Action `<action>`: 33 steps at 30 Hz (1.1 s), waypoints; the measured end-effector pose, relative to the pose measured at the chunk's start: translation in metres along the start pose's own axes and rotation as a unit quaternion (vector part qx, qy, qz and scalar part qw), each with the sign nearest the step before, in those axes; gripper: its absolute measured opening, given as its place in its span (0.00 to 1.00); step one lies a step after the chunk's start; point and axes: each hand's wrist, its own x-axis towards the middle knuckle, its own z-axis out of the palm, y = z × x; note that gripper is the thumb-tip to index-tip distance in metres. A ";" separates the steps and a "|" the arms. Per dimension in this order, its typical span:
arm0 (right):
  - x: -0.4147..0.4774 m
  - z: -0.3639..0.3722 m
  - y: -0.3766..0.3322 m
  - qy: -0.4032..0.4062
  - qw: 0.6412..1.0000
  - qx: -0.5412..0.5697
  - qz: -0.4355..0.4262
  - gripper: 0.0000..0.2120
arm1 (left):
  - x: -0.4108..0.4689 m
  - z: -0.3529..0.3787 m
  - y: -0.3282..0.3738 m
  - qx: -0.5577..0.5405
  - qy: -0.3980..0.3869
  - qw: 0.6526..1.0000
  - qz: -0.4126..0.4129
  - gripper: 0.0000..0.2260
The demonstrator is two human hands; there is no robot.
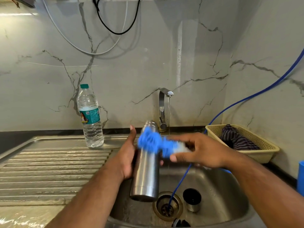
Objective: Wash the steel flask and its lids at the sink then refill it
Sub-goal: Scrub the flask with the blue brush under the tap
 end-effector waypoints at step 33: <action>-0.008 -0.015 -0.001 0.068 0.995 0.020 -0.069 0.26 | 0.023 -0.015 -0.002 -0.203 0.098 0.973 -0.051 0.24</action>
